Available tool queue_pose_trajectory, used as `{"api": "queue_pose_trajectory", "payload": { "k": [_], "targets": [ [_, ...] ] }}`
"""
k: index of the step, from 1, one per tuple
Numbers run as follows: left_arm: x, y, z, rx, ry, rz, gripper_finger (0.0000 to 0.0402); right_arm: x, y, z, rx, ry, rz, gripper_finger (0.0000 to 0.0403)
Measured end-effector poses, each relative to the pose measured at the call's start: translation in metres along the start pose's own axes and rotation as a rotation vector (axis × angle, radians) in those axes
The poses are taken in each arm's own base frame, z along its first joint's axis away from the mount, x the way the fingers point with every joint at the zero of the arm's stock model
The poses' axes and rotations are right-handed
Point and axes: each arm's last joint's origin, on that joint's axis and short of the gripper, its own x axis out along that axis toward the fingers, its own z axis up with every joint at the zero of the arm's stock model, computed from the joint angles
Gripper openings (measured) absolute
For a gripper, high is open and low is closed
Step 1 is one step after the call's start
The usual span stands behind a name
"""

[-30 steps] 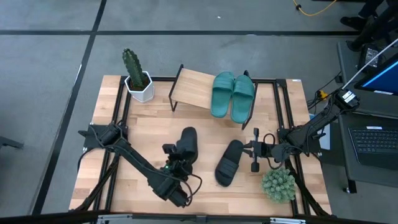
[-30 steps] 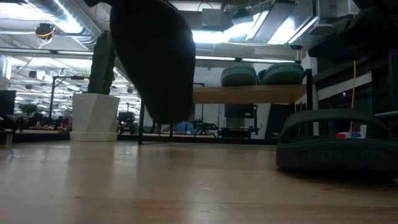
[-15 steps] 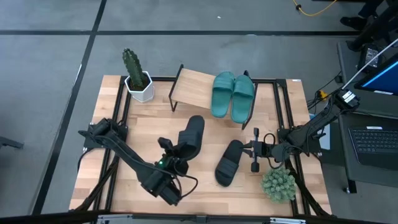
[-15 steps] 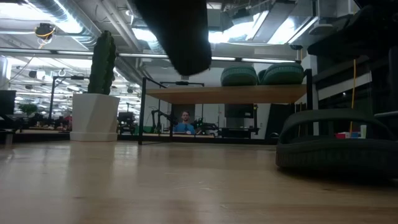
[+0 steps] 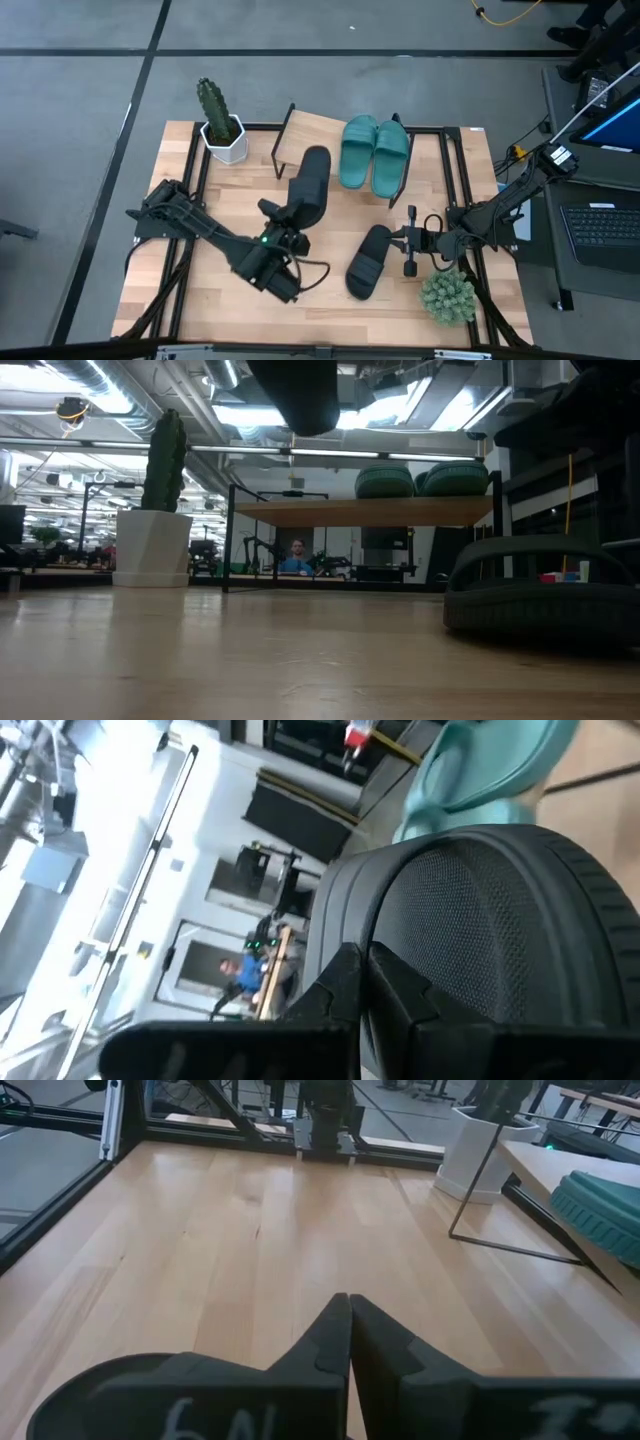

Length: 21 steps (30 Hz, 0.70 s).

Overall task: Pick and place slides into the shelf
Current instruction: Put the left black slide on the shelf

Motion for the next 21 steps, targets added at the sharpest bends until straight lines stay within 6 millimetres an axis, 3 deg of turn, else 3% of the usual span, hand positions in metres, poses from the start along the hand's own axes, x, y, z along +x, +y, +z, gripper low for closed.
{"api": "queue_pose_trajectory", "payload": {
  "k": [12,21],
  "targets": [
    [0.049,0.008,-0.004,0.027,0.110,0.096,0.0000,0.000,0.000,0.000,-0.038,0.000,0.000,0.0011],
    [0.071,0.008,-0.008,0.023,0.175,0.107,0.0000,0.000,0.000,0.000,-0.059,0.001,-0.001,0.0011]
  ]
}}
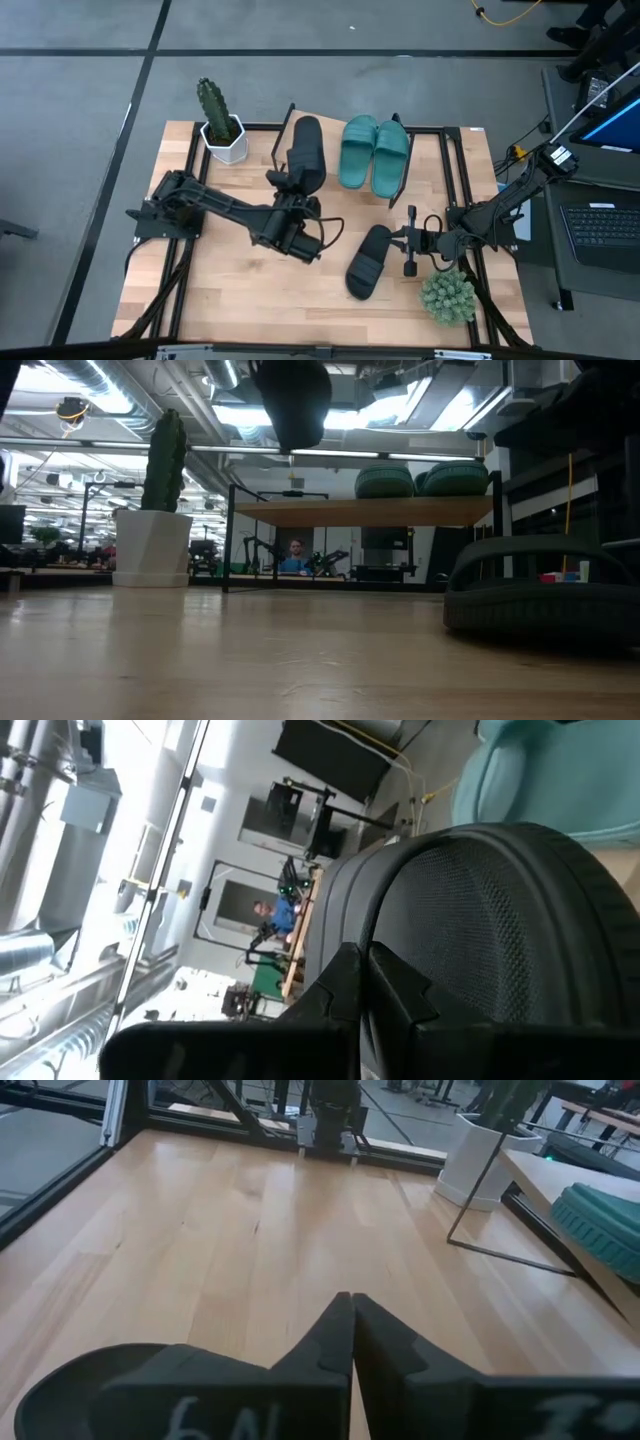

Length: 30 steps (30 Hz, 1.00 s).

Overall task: Pick and place slides into the shelf
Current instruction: Put the left black slide on the shelf

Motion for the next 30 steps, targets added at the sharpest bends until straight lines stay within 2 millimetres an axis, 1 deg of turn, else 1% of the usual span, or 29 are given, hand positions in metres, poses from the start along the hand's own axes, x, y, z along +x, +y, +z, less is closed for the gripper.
{"api": "queue_pose_trajectory", "payload": {
  "k": [5,9,13,15,19,21,26,30],
  "targets": [
    [0.001,-0.005,0.000,-0.006,0.004,-0.003,0.0000,0.000,0.000,0.000,-0.016,0.001,-0.001,0.0011],
    [-0.003,-0.012,-0.003,0.012,0.000,-0.017,0.0000,0.002,-0.002,0.000,-0.014,0.004,-0.015,0.0011],
    [-0.004,-0.020,-0.008,0.042,-0.013,0.000,0.0000,0.004,-0.006,0.000,-0.011,0.011,-0.035,0.0011],
    [-0.004,-0.021,-0.009,0.058,-0.021,0.015,0.0000,0.005,-0.007,-0.001,-0.009,0.015,-0.043,0.0011],
    [0.005,-0.019,-0.010,0.075,-0.001,0.034,0.0000,0.007,-0.010,-0.001,-0.006,0.018,-0.060,0.0011],
    [0.012,-0.014,-0.011,0.086,0.017,0.043,0.0000,0.008,-0.011,-0.001,-0.004,0.019,-0.067,0.0011],
    [0.026,0.006,-0.016,0.059,0.048,0.077,0.0000,0.009,-0.012,-0.001,-0.005,0.024,-0.074,0.0011],
    [0.027,0.027,-0.021,0.008,0.053,0.084,0.0000,0.009,-0.013,-0.001,-0.008,0.027,-0.073,0.0011]
  ]
}}
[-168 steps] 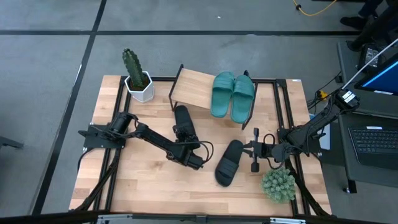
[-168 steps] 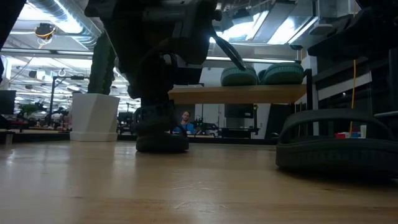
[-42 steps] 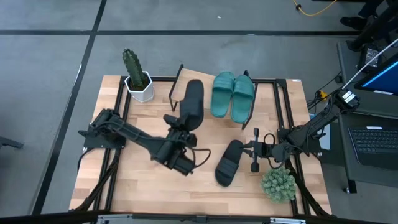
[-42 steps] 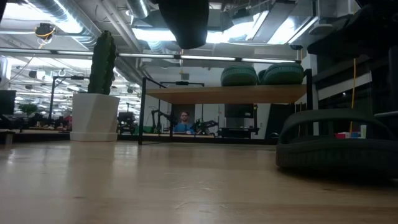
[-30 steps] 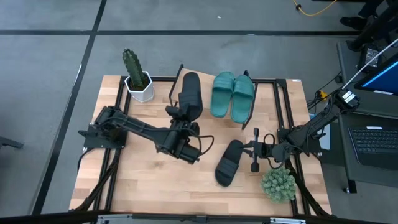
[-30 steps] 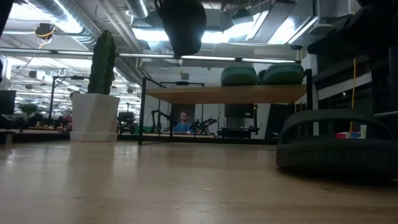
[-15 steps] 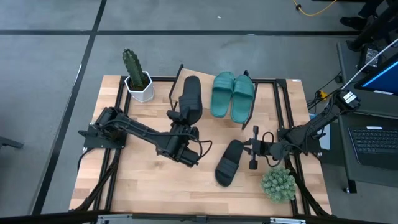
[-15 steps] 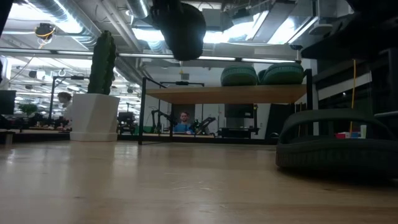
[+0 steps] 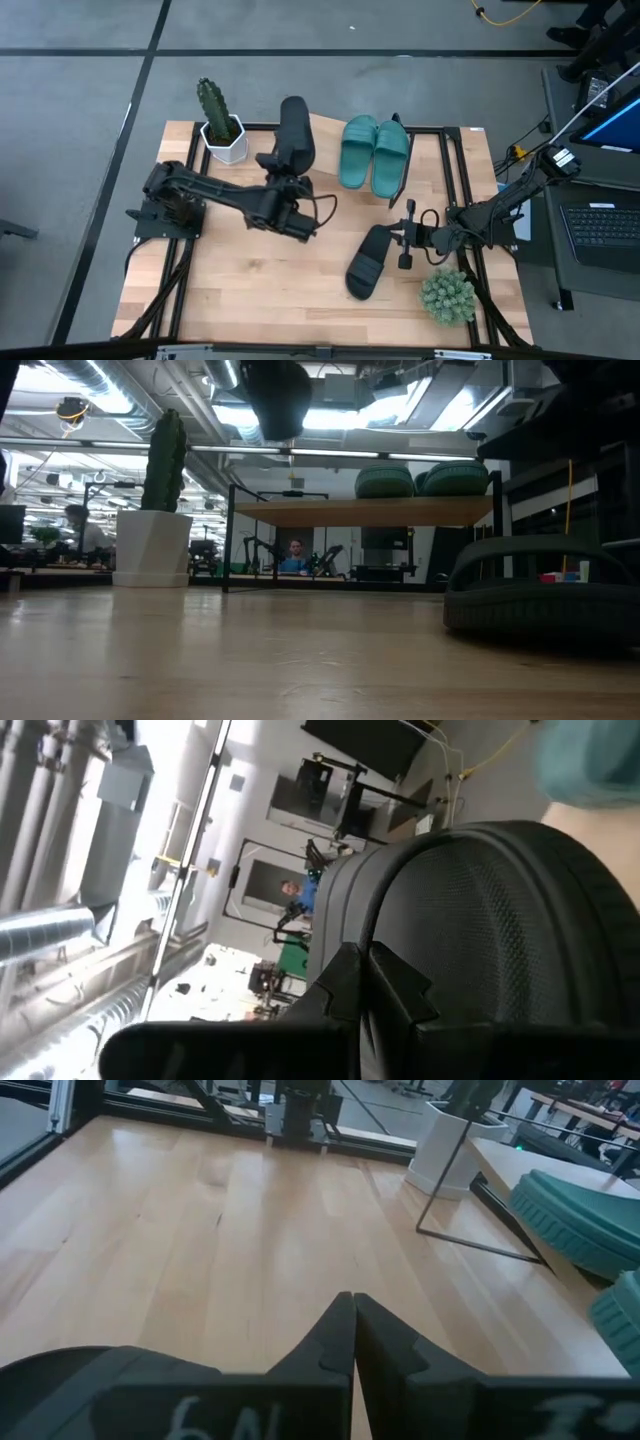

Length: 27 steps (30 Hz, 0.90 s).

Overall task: Pick and place slides into the shelf
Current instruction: Put the left black slide on the shelf

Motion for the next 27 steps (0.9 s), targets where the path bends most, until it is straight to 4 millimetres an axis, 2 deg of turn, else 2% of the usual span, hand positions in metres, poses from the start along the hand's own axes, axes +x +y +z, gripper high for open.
{"api": "queue_pose_trajectory", "payload": {
  "k": [7,10,15,19,27],
  "targets": [
    [-0.011,0.046,-0.015,-0.119,-0.035,-0.017,0.0000,0.000,0.000,0.000,0.002,0.000,0.000,0.0011],
    [-0.023,0.054,-0.019,-0.174,-0.064,-0.052,0.0000,0.000,0.000,0.000,0.004,-0.002,0.000,0.0011],
    [-0.046,0.055,-0.021,-0.224,-0.118,-0.132,0.0000,0.000,0.000,0.001,0.010,-0.007,0.001,0.0011],
    [-0.060,0.042,-0.029,-0.249,-0.172,-0.132,0.0000,0.000,0.000,0.001,0.016,-0.012,0.001,0.0011],
    [-0.065,0.022,-0.064,-0.371,-0.197,-0.154,0.0000,0.000,0.000,0.002,0.026,-0.020,0.002,0.0011]
  ]
}}
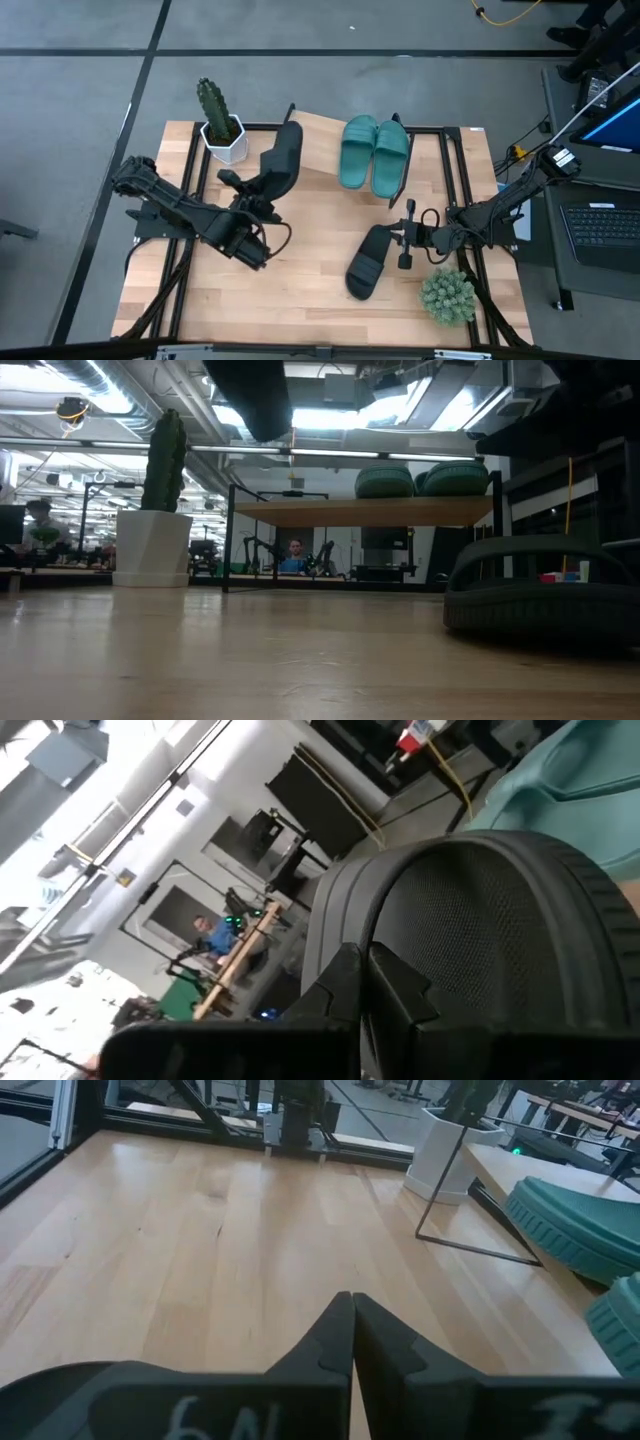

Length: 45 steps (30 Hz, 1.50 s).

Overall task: Pick and place slides into the shelf
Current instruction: Put the left black slide on the shelf

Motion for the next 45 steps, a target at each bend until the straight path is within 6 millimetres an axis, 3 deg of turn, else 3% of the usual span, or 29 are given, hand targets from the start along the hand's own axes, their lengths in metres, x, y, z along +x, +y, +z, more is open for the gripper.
{"api": "queue_pose_trajectory", "payload": {
  "k": [8,20,28,36,39,45],
  "targets": [
    [-0.003,-0.007,-0.011,-0.049,0.014,-0.029,0.0000,0.000,0.000,0.003,0.001,-0.026,0.001,0.0011],
    [0.002,-0.012,-0.006,0.021,0.003,0.000,0.0000,0.000,0.000,0.006,-0.015,-0.048,0.001,0.0011],
    [0.033,-0.022,0.008,0.227,0.108,-0.003,0.0000,0.000,0.000,0.006,-0.037,-0.047,0.000,0.0011],
    [0.074,-0.023,0.019,0.315,0.192,-0.042,0.0000,0.000,0.000,0.006,-0.043,-0.047,0.000,0.0011],
    [0.088,-0.027,0.022,0.310,0.198,-0.122,0.0000,0.000,0.000,0.006,-0.046,-0.047,0.000,0.0011],
    [0.104,-0.041,0.036,0.382,0.149,-0.122,0.0000,0.000,0.000,0.006,-0.039,-0.047,0.000,0.0011]
  ]
}}
